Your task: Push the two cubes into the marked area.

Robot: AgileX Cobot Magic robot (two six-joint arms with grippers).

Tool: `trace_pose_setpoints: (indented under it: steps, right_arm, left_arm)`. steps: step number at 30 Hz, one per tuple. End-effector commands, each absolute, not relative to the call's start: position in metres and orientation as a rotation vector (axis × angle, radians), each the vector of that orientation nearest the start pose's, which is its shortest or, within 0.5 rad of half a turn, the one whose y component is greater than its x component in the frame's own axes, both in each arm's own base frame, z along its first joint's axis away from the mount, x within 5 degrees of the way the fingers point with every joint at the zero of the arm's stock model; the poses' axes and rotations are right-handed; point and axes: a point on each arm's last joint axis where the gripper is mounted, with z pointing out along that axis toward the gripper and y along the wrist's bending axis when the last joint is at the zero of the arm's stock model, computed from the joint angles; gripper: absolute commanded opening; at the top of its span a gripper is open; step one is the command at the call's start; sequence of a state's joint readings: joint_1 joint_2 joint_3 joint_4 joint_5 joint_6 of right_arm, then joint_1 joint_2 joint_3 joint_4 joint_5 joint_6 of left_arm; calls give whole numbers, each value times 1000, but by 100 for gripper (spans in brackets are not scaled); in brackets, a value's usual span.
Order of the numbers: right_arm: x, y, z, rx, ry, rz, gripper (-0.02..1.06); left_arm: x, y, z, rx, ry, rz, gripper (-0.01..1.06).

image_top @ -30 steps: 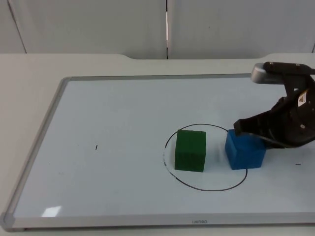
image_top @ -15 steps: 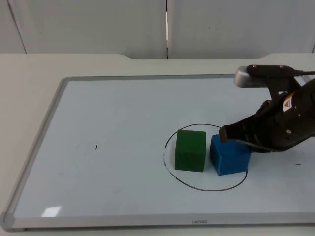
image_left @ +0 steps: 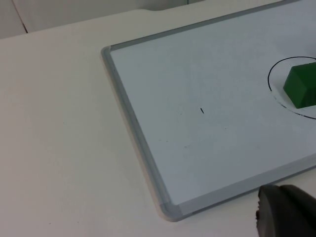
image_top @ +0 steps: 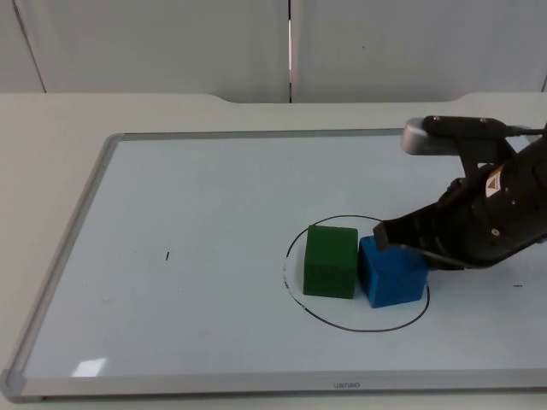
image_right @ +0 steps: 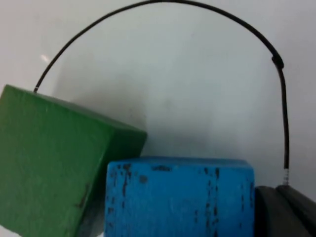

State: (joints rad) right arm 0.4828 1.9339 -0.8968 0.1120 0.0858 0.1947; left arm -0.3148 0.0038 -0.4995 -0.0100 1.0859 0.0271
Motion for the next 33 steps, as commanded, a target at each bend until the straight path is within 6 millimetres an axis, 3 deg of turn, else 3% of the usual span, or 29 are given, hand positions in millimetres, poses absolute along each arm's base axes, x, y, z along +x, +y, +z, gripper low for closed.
trace_pose_setpoints:
  steps: [1,5,10,15,16,17,22,23,28,30,33]
  right_arm:
    - [306,164,105,-233,2629,296,0]
    - [308,161,109,-229,2616,294,0]
    - [311,145,133,-261,2586,268,0]
    - [302,120,202,-335,2454,202,0]
    - [302,120,202,-335,2454,202,0]
    - [297,117,216,-373,2419,176,0]
    - [252,97,304,-380,2186,170,0]
    - [252,97,304,-380,2186,170,0]
    - [191,71,370,-329,1951,205,0]
    - [180,67,378,-321,1918,210,0]
    - [143,52,399,-295,1823,223,0]
  left_arm:
    - [-5,1,275,347,2041,-186,0]
    - [-5,1,275,347,2041,-186,0]
    - [-5,1,275,347,2041,-186,0]
    - [-5,1,275,347,2041,-186,0]
    - [-5,1,275,347,2041,-186,0]
    - [-5,1,275,347,2041,-186,0]
    - [-5,1,275,347,2041,-186,0]
    - [-5,1,275,347,2041,-186,0]
    - [-5,1,275,347,2041,-186,0]
    - [-5,1,275,347,2041,-186,0]
    - [-5,1,275,347,2041,-186,0]
